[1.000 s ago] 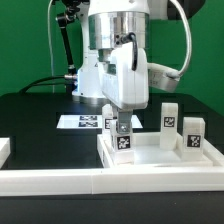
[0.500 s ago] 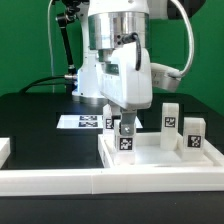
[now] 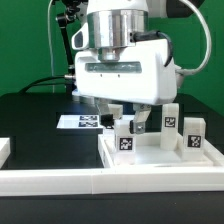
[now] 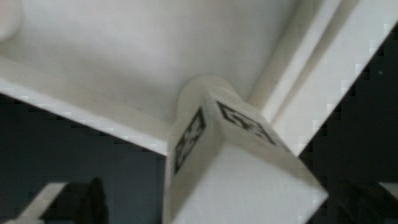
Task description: Assemble square table
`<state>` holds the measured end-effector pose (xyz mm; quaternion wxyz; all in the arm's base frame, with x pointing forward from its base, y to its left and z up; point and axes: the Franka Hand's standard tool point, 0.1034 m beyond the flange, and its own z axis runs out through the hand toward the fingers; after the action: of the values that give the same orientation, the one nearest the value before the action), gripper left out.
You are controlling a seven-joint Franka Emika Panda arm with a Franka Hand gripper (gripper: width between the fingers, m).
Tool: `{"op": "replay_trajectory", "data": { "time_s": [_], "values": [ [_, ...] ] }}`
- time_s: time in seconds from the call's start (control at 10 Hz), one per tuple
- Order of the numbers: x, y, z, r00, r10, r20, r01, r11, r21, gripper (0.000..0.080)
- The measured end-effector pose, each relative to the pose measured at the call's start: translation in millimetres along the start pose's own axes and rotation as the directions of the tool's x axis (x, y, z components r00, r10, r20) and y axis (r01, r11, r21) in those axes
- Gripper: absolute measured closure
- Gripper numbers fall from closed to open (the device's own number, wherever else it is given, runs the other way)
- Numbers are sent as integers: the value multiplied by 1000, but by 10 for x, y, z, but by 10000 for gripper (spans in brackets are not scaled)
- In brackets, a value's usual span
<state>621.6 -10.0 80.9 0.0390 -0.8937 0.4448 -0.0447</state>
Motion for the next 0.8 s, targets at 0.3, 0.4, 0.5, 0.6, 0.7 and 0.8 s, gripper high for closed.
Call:
{"op": "replay_trajectory", "data": {
  "time_s": [0.3, 0.4, 0.5, 0.6, 0.7, 0.8],
  "values": [
    [-42, -25, 9, 971, -241, -2, 241, 971, -5, 151],
    [-51, -32, 10, 943, -333, -1, 333, 943, -4, 151],
    [-30, -27, 4, 893, -451, -2, 451, 893, -4, 151],
    [-24, -25, 3, 864, -504, -2, 504, 864, -4, 151],
    [-30, -28, 4, 817, -576, -2, 576, 817, -4, 151],
    [-45, -31, 10, 777, -629, 0, 629, 777, -4, 151]
  ]
}}
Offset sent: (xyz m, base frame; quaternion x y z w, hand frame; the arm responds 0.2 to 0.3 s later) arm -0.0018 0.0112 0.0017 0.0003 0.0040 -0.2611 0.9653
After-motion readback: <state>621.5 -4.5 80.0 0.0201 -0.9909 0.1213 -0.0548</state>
